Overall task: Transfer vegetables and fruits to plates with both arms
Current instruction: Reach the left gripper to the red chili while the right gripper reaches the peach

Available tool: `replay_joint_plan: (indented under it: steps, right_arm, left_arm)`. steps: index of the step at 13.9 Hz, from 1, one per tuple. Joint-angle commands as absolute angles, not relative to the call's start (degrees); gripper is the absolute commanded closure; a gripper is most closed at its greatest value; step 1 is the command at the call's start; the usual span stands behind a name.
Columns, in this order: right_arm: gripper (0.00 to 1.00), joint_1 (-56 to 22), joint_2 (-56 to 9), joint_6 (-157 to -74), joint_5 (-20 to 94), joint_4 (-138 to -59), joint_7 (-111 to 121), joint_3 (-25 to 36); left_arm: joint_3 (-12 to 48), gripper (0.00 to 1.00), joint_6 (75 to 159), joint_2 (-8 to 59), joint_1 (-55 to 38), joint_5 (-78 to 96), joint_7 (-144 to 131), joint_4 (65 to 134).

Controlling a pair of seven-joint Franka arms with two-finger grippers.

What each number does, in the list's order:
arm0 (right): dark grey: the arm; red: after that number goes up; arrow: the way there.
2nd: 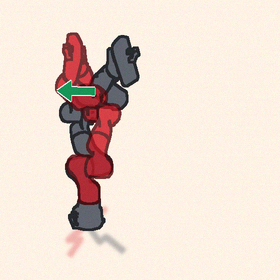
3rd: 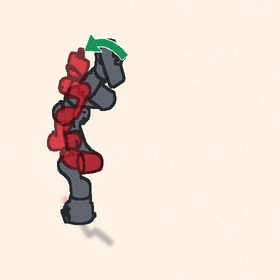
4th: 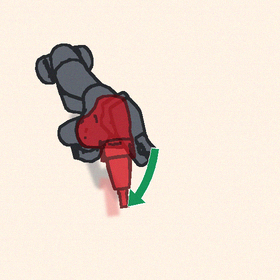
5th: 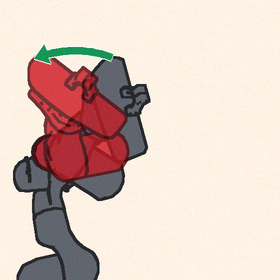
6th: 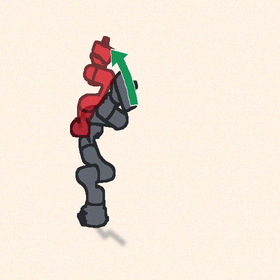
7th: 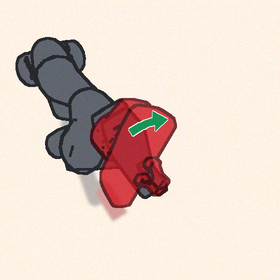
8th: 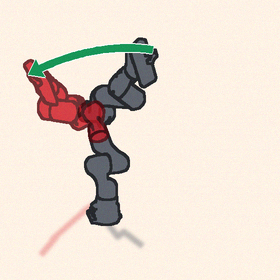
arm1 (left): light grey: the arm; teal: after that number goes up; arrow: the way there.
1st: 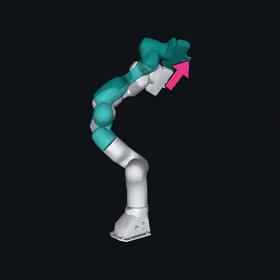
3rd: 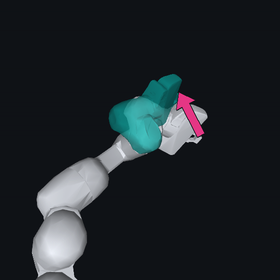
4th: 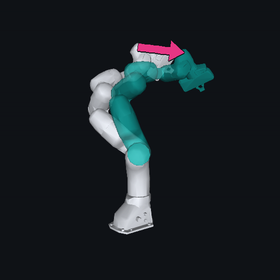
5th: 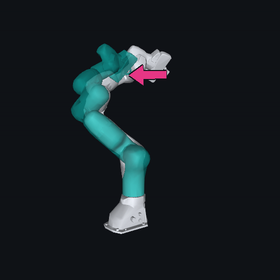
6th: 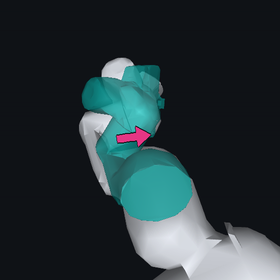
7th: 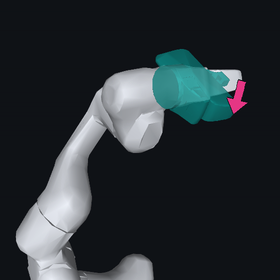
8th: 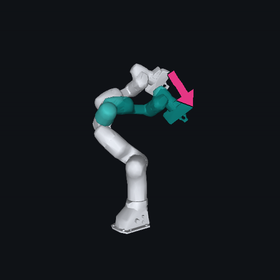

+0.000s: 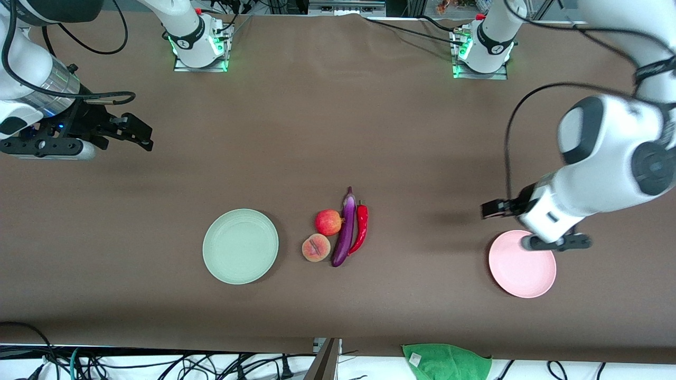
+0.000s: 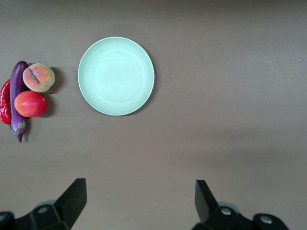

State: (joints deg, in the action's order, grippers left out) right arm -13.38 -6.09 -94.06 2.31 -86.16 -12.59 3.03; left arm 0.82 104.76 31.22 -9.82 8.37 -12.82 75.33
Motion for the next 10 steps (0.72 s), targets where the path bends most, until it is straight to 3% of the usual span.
replay_joint_plan:
  steps: [1, 4, 10]
  right_arm:
    - [0.00, -13.2, -5.5, -93.6, 1.8, -86.1, -12.0, 2.8]
    - [0.00, -13.2, -5.5, -93.5, 1.8, -86.1, -12.0, 2.9]
    - [0.00, -13.2, -5.9, -93.6, 2.1, -85.9, -11.4, 2.8]
  left_arm:
    - [0.2, 0.00, 114.0, 38.5, -15.0, 9.5, -14.7, 74.1]
    - [0.3, 0.00, 122.4, 45.1, -18.1, 10.1, -19.0, 73.3]
    - [-0.4, 0.00, 130.4, 49.4, -27.8, 9.2, -25.9, 73.7]
